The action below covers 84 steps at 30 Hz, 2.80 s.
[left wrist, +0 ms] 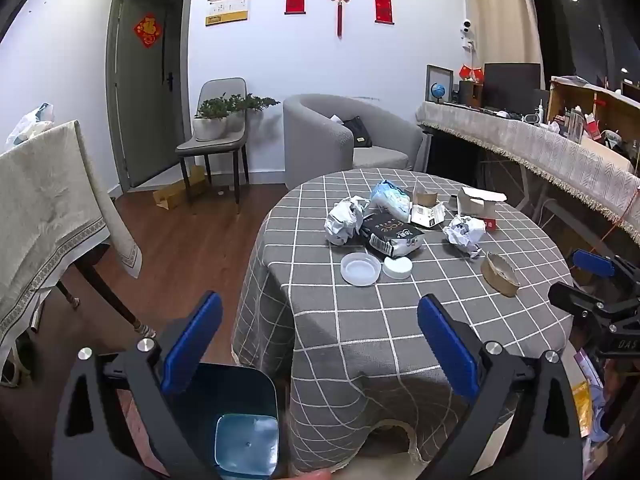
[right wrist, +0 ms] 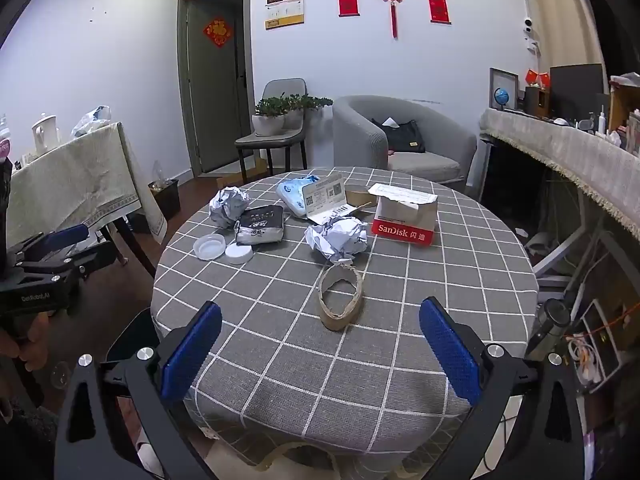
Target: Collect trash
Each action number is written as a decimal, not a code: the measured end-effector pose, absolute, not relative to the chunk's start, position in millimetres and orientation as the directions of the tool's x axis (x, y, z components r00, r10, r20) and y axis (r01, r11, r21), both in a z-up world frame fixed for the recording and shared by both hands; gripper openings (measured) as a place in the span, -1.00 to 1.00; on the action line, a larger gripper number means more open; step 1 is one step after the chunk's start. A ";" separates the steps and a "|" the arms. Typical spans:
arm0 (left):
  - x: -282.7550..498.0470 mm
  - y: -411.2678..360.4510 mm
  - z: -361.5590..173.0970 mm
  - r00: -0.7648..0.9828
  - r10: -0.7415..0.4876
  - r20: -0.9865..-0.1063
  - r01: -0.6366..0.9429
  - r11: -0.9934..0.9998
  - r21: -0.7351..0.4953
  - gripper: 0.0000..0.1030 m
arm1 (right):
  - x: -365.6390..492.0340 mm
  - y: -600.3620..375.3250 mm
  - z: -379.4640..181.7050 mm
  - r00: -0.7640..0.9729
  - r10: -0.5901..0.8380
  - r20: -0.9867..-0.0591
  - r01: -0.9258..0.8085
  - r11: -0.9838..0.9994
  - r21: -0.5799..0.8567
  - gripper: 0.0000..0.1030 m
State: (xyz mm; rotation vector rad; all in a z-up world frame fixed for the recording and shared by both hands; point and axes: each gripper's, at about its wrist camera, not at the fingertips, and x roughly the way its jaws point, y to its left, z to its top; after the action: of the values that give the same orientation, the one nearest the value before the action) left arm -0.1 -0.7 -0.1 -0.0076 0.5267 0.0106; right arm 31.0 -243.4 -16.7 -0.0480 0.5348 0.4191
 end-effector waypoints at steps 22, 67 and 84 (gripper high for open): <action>-2.2 -2.3 1.8 0.864 0.000 -0.504 -0.009 1.000 -0.016 0.93 | 30.6 -237.9 -18.2 0.776 0.371 -0.511 -0.405 0.913 0.047 0.94; 1.2 -8.9 -4.1 0.857 0.011 -0.515 -0.001 1.000 0.019 0.92 | 32.7 -229.7 -21.5 0.763 0.380 -0.524 -0.423 0.905 0.040 0.93; 33.1 -11.8 -12.6 0.817 -0.083 -0.570 0.084 0.996 -0.024 0.68 | 63.4 -227.0 -32.4 0.738 0.344 -0.580 -0.396 0.917 0.040 0.50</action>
State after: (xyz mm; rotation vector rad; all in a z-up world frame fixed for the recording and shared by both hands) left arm 33.1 -11.8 -12.6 0.0021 0.6078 -0.0887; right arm 63.4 -227.0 -32.4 -0.0878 0.6193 0.4071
